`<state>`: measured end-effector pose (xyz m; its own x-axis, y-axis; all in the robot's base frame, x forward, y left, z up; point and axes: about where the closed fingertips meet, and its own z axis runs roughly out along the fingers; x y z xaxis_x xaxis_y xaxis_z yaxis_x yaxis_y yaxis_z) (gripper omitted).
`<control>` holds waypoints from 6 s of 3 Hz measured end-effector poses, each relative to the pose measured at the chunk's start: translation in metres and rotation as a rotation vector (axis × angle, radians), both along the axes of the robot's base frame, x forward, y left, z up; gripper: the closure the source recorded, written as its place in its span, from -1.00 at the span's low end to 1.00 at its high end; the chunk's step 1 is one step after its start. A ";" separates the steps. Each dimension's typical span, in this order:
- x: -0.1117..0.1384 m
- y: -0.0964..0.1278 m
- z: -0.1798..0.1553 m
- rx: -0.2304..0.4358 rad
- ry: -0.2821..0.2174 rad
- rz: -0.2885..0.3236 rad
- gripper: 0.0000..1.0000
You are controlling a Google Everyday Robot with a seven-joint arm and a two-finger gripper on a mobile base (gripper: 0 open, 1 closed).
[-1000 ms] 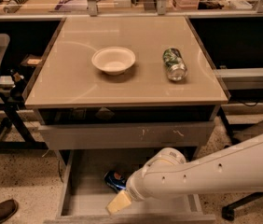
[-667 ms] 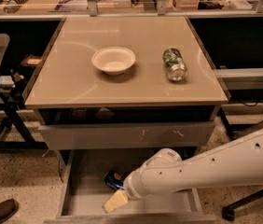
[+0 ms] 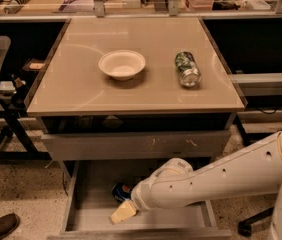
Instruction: Pick pepsi can from middle drawer and place on counter
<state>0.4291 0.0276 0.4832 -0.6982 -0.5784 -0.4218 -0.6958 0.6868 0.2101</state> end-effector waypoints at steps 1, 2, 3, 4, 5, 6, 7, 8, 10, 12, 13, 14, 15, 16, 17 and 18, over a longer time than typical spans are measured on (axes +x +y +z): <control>0.048 0.006 0.005 0.067 -0.105 -0.016 -1.00; 0.052 0.003 0.001 0.058 -0.107 -0.014 -1.00; 0.078 -0.003 -0.001 0.060 -0.158 -0.004 -1.00; 0.078 -0.003 -0.001 0.059 -0.158 -0.005 -1.00; 0.068 -0.007 0.002 0.065 -0.156 -0.006 -1.00; 0.065 -0.008 -0.001 0.055 -0.161 0.018 -1.00; 0.062 -0.014 -0.005 0.066 -0.162 0.013 -1.00; 0.046 -0.016 -0.027 0.105 -0.130 0.005 -1.00; 0.033 0.004 -0.063 0.135 -0.068 0.018 -1.00; 0.041 0.006 -0.072 0.150 -0.077 0.004 -1.00; 0.053 0.011 -0.080 0.152 -0.094 -0.002 -1.00; 0.057 0.015 -0.094 0.149 -0.093 -0.018 -1.00; 0.055 0.022 -0.113 0.139 -0.078 -0.039 -1.00; 0.047 0.028 -0.133 0.131 -0.055 -0.066 -1.00; 0.047 0.029 -0.133 0.133 -0.053 -0.074 -0.63; 0.047 0.029 -0.133 0.133 -0.053 -0.074 -0.16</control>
Offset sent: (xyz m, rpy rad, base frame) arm 0.0426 0.0373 -0.0309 0.0842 -0.1555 -0.0415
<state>0.4764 0.0563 0.3501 -0.7112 -0.4631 -0.5289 -0.6573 0.7049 0.2667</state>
